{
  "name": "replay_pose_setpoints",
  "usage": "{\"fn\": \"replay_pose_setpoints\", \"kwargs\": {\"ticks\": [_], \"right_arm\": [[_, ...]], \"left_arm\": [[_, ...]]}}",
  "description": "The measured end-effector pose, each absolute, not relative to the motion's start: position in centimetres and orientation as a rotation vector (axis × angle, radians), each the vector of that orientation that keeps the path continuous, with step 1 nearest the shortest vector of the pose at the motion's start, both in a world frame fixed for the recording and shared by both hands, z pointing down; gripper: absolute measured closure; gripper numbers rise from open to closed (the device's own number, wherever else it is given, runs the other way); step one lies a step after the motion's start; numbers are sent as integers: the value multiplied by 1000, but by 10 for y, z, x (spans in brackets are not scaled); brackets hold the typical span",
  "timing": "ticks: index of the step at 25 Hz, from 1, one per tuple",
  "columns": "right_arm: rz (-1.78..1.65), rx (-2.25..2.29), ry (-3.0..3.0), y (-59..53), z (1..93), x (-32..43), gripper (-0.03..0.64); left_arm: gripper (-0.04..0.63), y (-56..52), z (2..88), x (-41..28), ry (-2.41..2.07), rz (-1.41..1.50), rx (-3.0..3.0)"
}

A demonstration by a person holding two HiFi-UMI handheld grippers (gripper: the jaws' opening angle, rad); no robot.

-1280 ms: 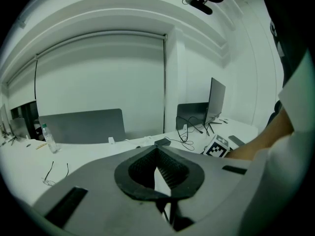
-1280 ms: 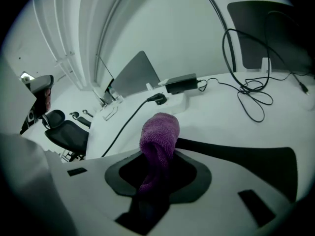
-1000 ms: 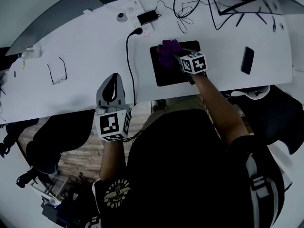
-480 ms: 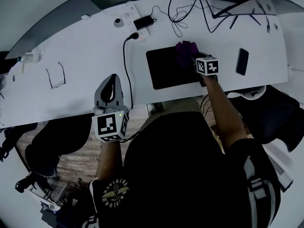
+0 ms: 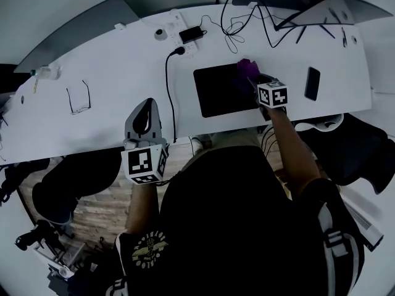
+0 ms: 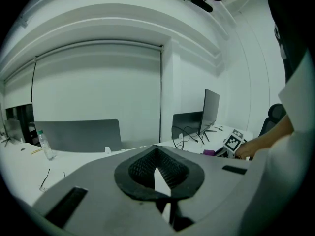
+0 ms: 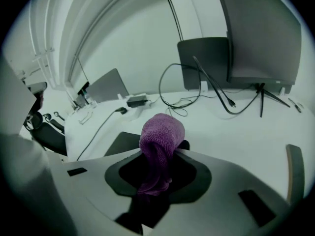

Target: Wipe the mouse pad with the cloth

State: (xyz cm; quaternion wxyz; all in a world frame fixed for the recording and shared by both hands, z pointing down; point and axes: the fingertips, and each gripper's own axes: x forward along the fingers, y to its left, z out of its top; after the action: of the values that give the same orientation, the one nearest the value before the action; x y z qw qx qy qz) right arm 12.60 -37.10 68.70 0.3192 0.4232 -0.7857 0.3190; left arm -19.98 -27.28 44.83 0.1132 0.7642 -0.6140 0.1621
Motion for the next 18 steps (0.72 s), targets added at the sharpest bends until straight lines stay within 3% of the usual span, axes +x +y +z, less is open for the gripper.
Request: {"fn": "replay_pose_setpoints", "kwargs": {"ticks": [9,18], "right_arm": [[899,854,-2313,-300,633,13,506],[965,666,-2261,-253,689,-45,506]], "left_arm": [[594,-247,433,-215,-1829,409,2242],[594,-222,426,-224,-1836,475,2231]]}}
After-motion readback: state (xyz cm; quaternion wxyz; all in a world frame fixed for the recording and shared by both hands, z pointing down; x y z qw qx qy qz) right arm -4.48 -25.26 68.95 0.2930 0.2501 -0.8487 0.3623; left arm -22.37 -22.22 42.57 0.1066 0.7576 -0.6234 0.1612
